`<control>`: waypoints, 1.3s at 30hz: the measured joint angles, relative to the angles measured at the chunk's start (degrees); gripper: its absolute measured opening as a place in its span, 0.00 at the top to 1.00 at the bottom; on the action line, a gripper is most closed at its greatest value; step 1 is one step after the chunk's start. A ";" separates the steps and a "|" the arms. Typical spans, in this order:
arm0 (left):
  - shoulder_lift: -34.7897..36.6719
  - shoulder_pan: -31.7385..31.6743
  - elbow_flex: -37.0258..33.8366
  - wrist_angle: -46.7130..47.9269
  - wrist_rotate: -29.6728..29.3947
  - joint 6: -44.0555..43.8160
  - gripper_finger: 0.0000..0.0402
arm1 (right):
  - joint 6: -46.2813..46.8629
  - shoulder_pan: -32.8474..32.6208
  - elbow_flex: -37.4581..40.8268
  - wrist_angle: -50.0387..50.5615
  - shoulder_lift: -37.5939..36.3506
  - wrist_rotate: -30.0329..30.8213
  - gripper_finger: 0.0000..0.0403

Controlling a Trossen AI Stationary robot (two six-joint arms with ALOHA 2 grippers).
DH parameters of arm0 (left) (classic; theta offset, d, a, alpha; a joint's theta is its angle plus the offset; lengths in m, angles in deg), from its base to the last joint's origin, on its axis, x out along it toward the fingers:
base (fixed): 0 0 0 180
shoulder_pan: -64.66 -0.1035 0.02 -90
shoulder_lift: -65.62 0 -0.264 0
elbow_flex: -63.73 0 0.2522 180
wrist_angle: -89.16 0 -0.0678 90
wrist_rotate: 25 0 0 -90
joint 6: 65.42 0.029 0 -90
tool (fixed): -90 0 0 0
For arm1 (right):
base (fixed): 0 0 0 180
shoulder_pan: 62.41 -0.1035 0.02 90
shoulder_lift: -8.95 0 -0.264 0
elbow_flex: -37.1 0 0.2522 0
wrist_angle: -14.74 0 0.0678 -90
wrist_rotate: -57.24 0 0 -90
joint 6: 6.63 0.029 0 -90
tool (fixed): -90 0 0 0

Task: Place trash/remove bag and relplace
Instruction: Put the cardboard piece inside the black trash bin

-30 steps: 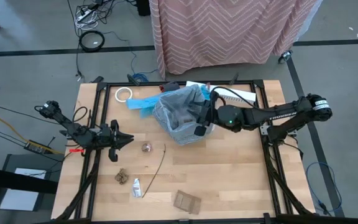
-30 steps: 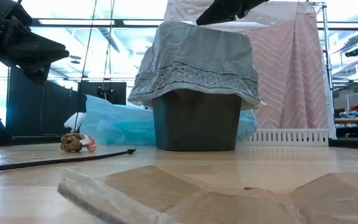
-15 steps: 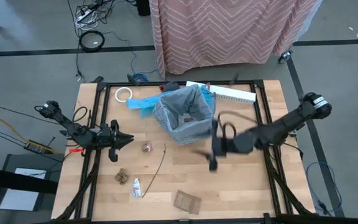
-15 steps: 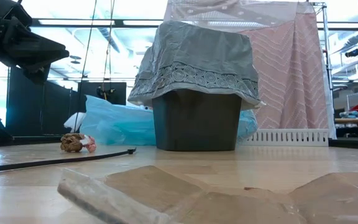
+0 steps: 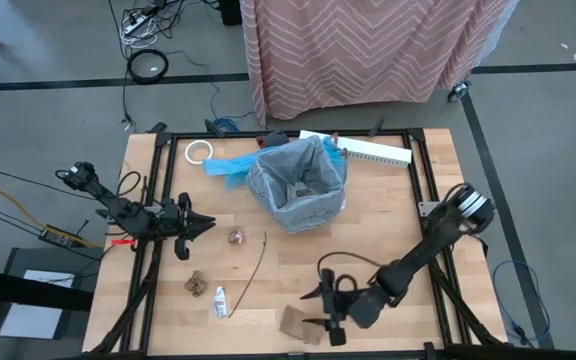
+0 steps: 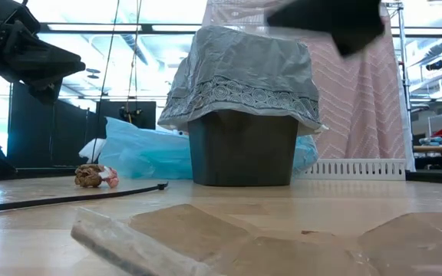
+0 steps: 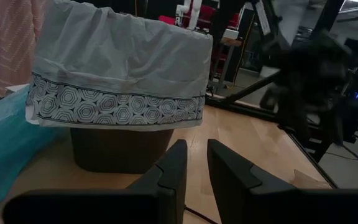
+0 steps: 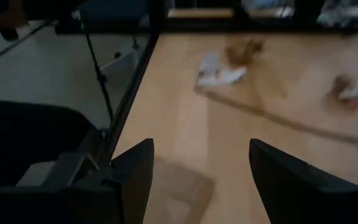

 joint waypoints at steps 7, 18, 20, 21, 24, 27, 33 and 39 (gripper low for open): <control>0.00 0.01 0.00 0.00 0.00 -0.34 0.82 | 3.85 0.49 0.00 -0.54 8.60 -4.58 0.37; 0.00 0.02 0.01 0.00 -0.02 -0.38 0.82 | 12.02 0.81 -0.44 5.73 12.22 -6.15 0.41; 0.00 0.01 -0.01 0.00 0.00 -0.38 0.82 | 11.36 0.81 -0.42 6.27 12.12 -5.60 0.46; 0.00 0.02 0.00 0.00 0.00 -0.38 0.82 | 10.70 0.81 -0.36 6.31 12.12 -5.40 0.50; 0.00 0.00 0.01 0.00 0.00 -0.38 0.82 | 9.92 0.91 -0.26 6.91 12.15 -5.54 0.64; 0.00 0.02 0.01 0.00 0.00 -0.38 0.82 | 8.31 1.03 -0.16 7.39 12.17 -5.69 0.82; 0.00 0.00 0.01 0.00 0.00 -0.38 0.82 | 7.12 2.29 -0.11 8.00 12.26 -3.73 0.98; 0.00 0.01 -0.01 0.01 -0.09 -1.23 0.82 | 1.63 4.95 0.08 9.17 12.30 6.95 1.00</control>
